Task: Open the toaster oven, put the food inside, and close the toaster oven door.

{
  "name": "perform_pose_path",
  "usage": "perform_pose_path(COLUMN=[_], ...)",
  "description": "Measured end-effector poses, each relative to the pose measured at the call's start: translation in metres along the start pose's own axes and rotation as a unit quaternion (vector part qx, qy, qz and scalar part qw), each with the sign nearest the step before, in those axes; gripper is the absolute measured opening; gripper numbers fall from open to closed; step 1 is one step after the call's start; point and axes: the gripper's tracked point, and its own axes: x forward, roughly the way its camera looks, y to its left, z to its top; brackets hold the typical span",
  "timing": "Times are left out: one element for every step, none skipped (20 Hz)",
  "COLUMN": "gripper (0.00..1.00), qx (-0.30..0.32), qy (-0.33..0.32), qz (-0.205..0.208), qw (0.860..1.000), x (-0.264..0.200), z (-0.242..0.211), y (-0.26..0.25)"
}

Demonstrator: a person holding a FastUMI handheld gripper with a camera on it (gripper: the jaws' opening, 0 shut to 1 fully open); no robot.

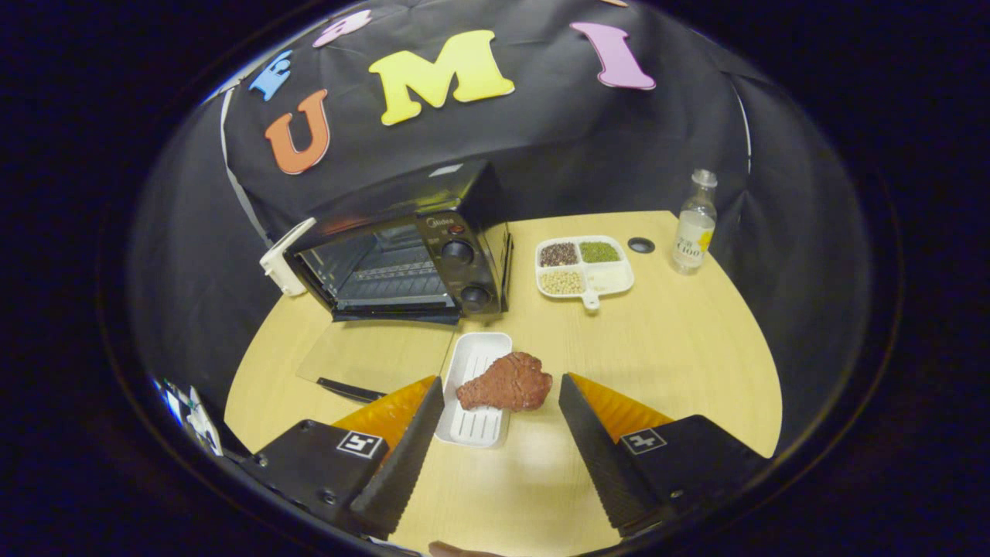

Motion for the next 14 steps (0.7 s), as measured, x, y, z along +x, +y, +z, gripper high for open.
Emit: perform_pose_path(gripper=[0.95,0.93,0.90,0.87,0.83,0.81,0.77,0.73,0.70,0.62,0.54,0.46,0.31,0.17], qx=[0.003,0.005,0.010,0.016,0.025,0.033,0.041,0.054,0.076,0.098,0.116,0.135,0.144,0.141], qy=[0.002,0.007,0.013,0.021,0.030,0.038,0.045,0.050,0.056,0.060,0.063,0.065,0.068,0.069], qz=[0.008,0.015,0.022,0.026,0.032,0.036,0.041,0.051,0.067,0.075,0.076,0.081,0.094,0.101], qw=[1.000,1.000,1.000,0.999,0.999,0.998,0.997,0.996,0.993,0.991,0.988,0.985,0.983,0.982], x=[0.009,0.015,0.020,0.024,0.027,0.031,0.033,0.033,0.034,0.034,0.035,0.034,0.029,0.029], z=[0.002,0.004,0.004,0.001,-0.002,-0.006,-0.008,-0.011,-0.012,-0.015,-0.016,-0.015,-0.014,-0.019], y=[-0.004,-0.007,-0.009,-0.013,-0.015,-0.015,-0.016,-0.014,-0.011,-0.012,-0.014,-0.016,-0.012,-0.006])
